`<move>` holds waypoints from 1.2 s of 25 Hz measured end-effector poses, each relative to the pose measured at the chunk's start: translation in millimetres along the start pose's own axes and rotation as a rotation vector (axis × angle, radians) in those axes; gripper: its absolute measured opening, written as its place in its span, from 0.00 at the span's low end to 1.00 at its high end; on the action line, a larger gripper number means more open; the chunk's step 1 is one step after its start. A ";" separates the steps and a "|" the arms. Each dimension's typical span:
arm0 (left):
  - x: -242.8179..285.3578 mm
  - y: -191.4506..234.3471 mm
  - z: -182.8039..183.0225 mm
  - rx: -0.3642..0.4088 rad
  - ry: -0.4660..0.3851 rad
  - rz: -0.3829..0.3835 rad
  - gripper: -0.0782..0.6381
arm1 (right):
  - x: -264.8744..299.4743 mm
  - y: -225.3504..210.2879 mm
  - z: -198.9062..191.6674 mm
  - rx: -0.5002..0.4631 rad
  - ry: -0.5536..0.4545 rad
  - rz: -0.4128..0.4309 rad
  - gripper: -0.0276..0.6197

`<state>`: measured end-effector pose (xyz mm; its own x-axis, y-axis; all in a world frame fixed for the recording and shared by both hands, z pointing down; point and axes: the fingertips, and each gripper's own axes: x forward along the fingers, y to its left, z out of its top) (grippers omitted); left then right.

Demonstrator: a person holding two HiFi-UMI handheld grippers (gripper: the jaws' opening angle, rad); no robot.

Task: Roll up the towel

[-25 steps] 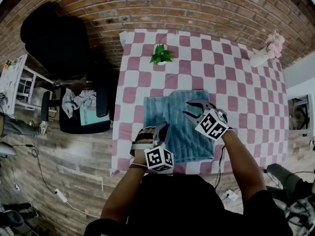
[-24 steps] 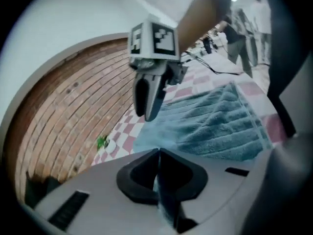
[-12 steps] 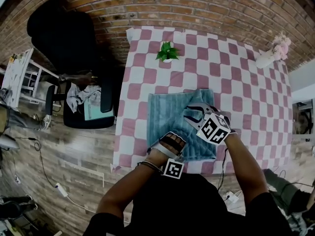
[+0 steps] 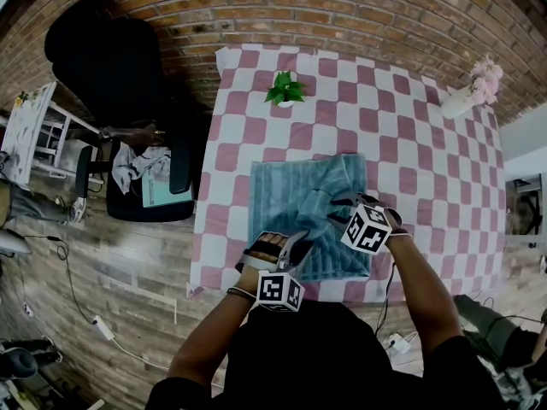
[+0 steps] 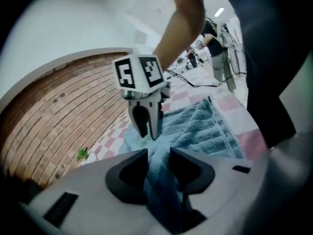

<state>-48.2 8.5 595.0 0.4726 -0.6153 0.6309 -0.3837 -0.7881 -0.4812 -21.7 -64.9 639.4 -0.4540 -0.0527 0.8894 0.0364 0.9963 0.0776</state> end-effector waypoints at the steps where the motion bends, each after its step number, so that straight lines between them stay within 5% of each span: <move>1: -0.9 4.4 -1.2 -0.070 0.001 0.003 0.31 | -1.7 0.8 -0.4 -0.005 0.001 0.018 0.26; 3: 2.2 5.1 -5.1 -0.173 0.021 -0.010 0.31 | -7.4 -1.7 2.4 0.018 -0.027 0.045 0.27; 5: 7.7 -2.1 -7.8 -0.193 0.052 -0.037 0.30 | -13.4 -11.2 13.4 0.106 -0.116 0.070 0.29; 9: 13.8 -22.5 -6.8 -0.036 0.095 -0.068 0.27 | -18.2 -36.9 42.5 0.245 -0.228 0.105 0.29; 14: 15.4 -48.8 -8.8 0.104 0.108 -0.112 0.25 | 8.0 -46.6 50.3 0.220 -0.090 0.147 0.29; 18: 16.5 -53.8 -11.2 0.128 0.092 -0.085 0.24 | 21.9 -42.3 40.8 0.265 0.024 0.212 0.29; 21: 15.5 -54.1 -19.5 0.130 0.104 -0.072 0.22 | 26.7 -37.9 32.6 0.273 0.072 0.219 0.20; 25: 6.6 -34.9 -23.7 0.066 0.116 -0.036 0.22 | 19.4 -38.4 35.2 0.263 0.019 0.177 0.11; 30: -6.1 -6.5 -26.1 -0.150 0.088 0.012 0.21 | -12.1 -37.8 64.4 0.068 -0.168 0.058 0.11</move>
<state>-69.3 17.8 610.2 0.3985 -0.6159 0.6796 -0.5059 -0.7657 -0.3973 -74.9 -97.6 596.6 -0.5951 0.0113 0.8036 0.0088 0.9999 -0.0075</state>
